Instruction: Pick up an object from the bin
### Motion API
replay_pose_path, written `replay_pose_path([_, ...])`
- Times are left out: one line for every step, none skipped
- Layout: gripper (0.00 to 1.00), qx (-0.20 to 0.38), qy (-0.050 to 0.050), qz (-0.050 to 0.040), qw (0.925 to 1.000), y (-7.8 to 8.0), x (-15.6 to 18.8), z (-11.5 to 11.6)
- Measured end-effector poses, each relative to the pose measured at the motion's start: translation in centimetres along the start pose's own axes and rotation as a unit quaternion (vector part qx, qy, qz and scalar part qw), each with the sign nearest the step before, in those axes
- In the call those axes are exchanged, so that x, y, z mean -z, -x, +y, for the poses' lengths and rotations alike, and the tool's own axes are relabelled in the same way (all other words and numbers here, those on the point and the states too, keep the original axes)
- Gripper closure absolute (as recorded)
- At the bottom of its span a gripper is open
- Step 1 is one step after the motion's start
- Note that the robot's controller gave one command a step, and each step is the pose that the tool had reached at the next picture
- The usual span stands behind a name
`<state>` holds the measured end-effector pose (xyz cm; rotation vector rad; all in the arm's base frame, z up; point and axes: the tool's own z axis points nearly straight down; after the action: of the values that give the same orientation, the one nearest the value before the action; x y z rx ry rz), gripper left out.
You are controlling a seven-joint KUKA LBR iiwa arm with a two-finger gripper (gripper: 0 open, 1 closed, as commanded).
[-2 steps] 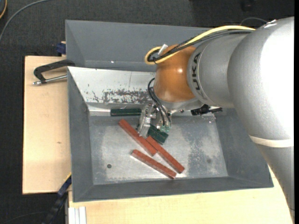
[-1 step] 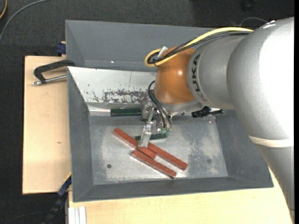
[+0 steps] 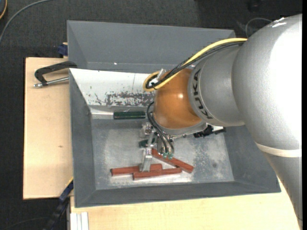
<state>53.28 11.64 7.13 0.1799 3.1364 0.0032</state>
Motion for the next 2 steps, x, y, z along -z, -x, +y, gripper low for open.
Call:
replay_pose_path([0.00, -0.034, -0.002, 0.0000, 0.9994, 0.12, -0.01, -8.14])
replay_pose_path([1.00, -0.031, 0.000, -0.0028, 0.9995, 0.21, 0.09, -7.62])
